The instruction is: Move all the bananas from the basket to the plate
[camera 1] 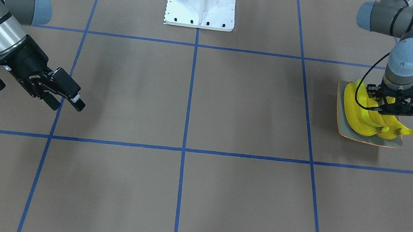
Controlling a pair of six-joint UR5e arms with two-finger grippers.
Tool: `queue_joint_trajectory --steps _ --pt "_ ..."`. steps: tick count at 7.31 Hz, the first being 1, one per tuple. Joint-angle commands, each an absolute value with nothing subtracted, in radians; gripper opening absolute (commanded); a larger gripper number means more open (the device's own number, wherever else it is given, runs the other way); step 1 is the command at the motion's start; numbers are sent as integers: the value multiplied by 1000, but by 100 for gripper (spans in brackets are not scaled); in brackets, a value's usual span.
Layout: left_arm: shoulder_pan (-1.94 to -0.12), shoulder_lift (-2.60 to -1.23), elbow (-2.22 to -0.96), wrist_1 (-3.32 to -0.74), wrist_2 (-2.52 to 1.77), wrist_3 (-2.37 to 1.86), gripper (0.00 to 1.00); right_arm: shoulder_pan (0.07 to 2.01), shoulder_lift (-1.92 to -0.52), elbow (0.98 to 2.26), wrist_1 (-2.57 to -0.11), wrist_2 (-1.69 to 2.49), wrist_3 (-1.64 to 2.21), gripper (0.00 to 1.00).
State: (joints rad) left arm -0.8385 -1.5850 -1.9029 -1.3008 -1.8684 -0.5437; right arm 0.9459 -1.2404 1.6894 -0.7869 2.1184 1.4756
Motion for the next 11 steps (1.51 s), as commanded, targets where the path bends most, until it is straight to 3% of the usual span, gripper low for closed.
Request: queue_joint_trajectory --steps 1,6,9,11 --pt "-839 -1621 -1922 -1299 -1874 -535 99 946 -1239 1694 -787 2118 1479 100" --pt "-1119 -1761 -1956 -1253 -1954 -233 99 1023 -1253 1698 -807 2138 1439 100" --pt "-1317 -1764 -1886 -1296 -2179 -131 99 1144 -1328 1703 -981 2218 1035 100" --pt "-1425 -1761 -1736 -1434 -2345 -47 99 1257 -1414 1709 -1093 2292 765 100"
